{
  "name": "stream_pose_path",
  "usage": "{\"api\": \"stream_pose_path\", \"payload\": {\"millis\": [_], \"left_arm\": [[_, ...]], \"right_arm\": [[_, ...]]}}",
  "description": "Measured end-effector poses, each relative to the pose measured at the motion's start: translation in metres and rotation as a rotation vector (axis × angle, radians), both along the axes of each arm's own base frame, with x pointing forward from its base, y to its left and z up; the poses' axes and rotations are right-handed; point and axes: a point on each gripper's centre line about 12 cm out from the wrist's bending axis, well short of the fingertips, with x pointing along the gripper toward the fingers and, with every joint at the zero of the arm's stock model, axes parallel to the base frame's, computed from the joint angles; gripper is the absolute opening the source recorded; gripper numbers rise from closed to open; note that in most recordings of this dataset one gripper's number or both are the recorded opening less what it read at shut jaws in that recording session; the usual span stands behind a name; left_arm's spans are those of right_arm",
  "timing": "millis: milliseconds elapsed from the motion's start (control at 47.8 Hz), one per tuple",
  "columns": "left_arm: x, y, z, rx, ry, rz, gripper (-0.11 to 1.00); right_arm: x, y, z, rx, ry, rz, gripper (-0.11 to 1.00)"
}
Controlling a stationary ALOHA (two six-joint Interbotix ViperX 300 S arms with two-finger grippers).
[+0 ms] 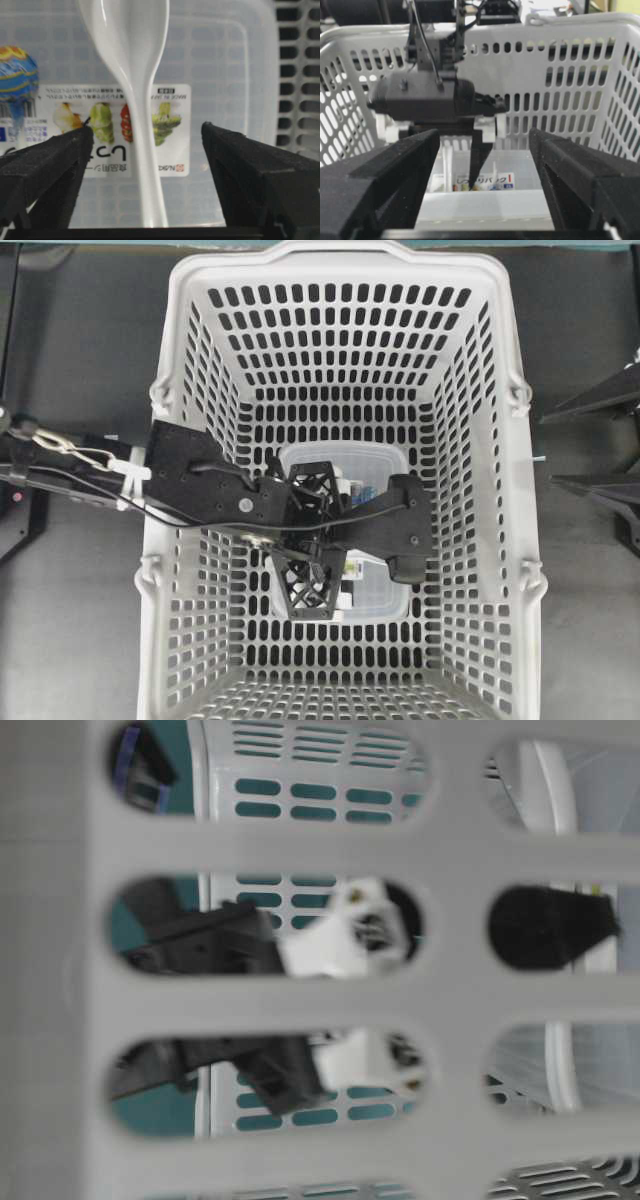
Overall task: Pick up the chinese spoon from the shopping basket with the left arm.
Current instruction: 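Close the left gripper on the white spoon's handle, then lift the held spoon upward out of the basket with the left gripper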
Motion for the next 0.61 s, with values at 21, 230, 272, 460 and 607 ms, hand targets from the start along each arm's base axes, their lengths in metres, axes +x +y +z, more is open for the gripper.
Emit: {"api": "stream_pose_path", "payload": {"millis": [21,230,272,460,607], "left_arm": [[0.0,0.0,-0.002,0.0,0.003,0.0,0.82],[-0.004,0.0,-0.007,-0.003,-0.007,0.001,0.55],[-0.004,0.0,-0.007,-0.002,-0.007,0.0,0.46],[-0.004,0.001,0.0,-0.001,-0.021,-0.005,0.12],[-0.003,0.001,0.029,-0.008,-0.065,-0.002,0.12]], "right_arm": [[0.0,0.0,0.0,0.0,0.0,-0.002,0.7],[0.0,0.0,-0.002,0.0,0.003,-0.002,0.7],[0.0,0.0,-0.002,0.0,0.005,-0.002,0.7],[-0.001,0.0,-0.002,0.0,0.003,0.0,0.7],[-0.003,0.0,-0.003,0.003,0.0,0.0,0.7]]}}
